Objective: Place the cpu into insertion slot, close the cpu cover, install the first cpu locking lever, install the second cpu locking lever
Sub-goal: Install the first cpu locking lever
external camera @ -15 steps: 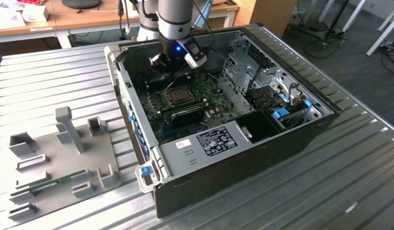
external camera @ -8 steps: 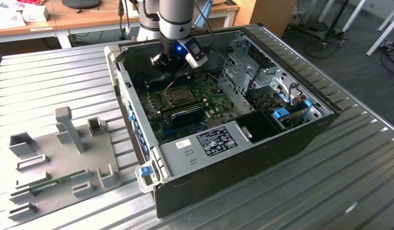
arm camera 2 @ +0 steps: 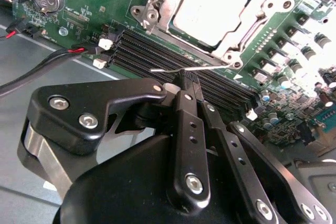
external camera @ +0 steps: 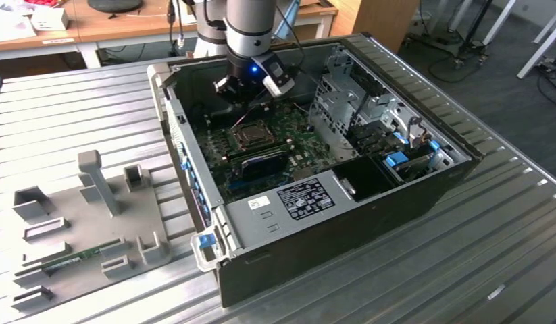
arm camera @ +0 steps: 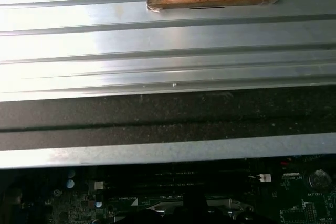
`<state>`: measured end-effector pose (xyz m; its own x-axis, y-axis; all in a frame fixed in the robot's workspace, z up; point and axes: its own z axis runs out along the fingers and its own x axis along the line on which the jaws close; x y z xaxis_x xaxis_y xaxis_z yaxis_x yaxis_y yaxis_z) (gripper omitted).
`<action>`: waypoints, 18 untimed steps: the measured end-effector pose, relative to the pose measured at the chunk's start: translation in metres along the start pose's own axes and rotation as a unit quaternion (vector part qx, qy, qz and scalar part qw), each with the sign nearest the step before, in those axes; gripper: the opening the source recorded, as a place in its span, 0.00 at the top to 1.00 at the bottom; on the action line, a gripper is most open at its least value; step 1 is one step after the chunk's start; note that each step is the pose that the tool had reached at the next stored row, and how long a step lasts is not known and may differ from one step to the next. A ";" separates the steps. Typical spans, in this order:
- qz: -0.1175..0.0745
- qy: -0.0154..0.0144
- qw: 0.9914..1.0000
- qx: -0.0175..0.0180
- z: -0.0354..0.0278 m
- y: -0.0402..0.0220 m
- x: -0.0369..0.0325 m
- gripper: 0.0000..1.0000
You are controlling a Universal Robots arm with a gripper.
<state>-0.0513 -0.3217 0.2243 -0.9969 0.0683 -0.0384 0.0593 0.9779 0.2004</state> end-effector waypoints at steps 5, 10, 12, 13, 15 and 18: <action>0.000 0.000 1.000 0.000 0.0033 -0.0006 -0.0011 0.90; 0.000 0.000 1.000 0.000 0.0084 -0.0015 -0.0020 0.90; 0.000 0.000 1.000 0.000 0.0103 -0.0019 -0.0024 0.90; 0.000 0.000 1.000 0.000 0.0111 -0.0020 -0.0027 0.90; 0.000 0.000 1.000 0.000 0.0123 -0.0022 -0.0033 0.90; 0.000 0.000 1.000 0.000 0.0142 -0.0025 -0.0047 0.90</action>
<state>-0.0460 -0.3216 0.2101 -0.9969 0.0683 -0.0383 0.0593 0.9779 0.2003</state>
